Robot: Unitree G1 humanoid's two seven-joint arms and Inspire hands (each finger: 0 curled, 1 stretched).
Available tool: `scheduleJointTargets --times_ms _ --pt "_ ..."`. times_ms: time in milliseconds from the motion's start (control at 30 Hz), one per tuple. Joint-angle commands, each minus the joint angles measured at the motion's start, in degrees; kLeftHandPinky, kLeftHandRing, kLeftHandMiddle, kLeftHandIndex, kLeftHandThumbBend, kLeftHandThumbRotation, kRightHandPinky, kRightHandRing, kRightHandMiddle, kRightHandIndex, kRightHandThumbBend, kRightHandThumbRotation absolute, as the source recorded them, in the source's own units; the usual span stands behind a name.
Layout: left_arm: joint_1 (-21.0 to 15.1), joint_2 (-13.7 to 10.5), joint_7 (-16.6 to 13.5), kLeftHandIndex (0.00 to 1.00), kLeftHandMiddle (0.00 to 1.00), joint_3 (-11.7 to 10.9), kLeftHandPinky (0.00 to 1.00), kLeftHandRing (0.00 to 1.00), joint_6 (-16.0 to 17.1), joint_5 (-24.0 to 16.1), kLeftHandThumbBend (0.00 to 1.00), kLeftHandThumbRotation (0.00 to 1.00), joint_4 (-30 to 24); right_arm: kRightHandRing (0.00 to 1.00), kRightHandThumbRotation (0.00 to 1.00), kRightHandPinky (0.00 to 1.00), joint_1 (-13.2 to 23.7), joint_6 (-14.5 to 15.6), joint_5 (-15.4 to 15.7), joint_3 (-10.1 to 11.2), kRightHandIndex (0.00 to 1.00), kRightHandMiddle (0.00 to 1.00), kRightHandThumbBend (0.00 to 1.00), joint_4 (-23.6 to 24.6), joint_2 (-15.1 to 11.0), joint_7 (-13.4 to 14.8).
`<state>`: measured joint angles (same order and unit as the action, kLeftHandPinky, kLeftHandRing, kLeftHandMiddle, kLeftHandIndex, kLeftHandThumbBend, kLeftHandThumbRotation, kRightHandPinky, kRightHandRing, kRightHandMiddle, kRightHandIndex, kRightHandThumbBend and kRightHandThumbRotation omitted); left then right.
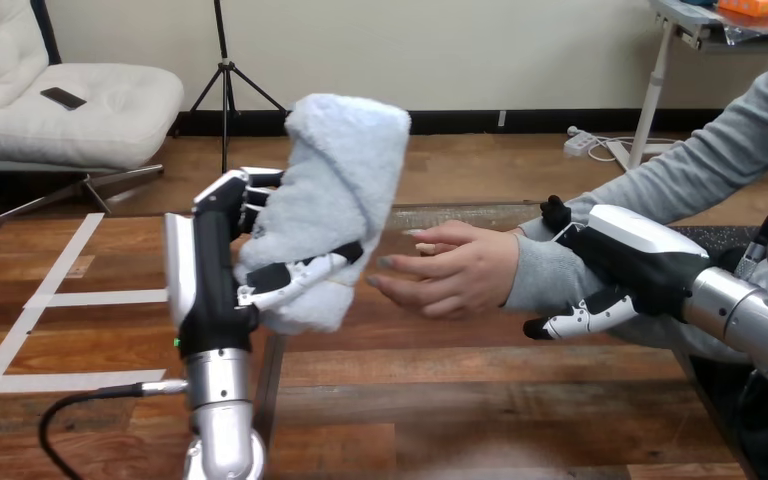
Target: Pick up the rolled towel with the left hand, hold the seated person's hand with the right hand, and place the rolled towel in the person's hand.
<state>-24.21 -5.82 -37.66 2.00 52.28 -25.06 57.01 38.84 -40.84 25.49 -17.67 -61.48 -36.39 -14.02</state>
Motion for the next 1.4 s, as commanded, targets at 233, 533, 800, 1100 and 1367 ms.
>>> scheduleJointTargets --times_ms 233,533,800,1100,1367 --pt "-6.59 1.02 1.23 0.42 0.41 0.28 0.33 0.37 2.35 1.77 0.55 0.0 0.72 0.29 0.33 0.27 2.51 -0.64 -1.34 1.79 0.33 0.32 0.72 3.04 -1.23 -0.62" --pt "-7.07 1.87 2.87 0.42 0.41 0.28 0.33 0.37 2.87 3.08 0.54 0.0 1.51 0.28 0.33 0.26 2.31 -0.93 -1.78 2.17 0.32 0.32 0.72 3.26 -1.04 -1.08" --pt "-7.27 2.36 4.05 0.42 0.41 0.5 0.33 0.37 2.77 3.64 0.54 0.0 1.64 0.29 0.35 0.28 2.25 -0.82 -2.03 2.31 0.33 0.32 0.73 3.5 -0.91 -1.47" --pt "-7.41 3.18 5.43 0.42 0.41 0.42 0.33 0.37 2.94 4.39 0.55 0.0 1.99 0.29 0.36 0.28 2.08 -0.96 -2.36 2.54 0.32 0.32 0.74 3.73 -0.8 -1.7" --pt "-7.57 3.93 5.84 0.42 0.41 0.51 0.34 0.37 2.74 4.77 0.56 0.0 2.03 0.29 0.37 0.28 1.98 -0.92 -2.45 2.63 0.32 0.32 0.74 3.79 -0.83 -1.9"
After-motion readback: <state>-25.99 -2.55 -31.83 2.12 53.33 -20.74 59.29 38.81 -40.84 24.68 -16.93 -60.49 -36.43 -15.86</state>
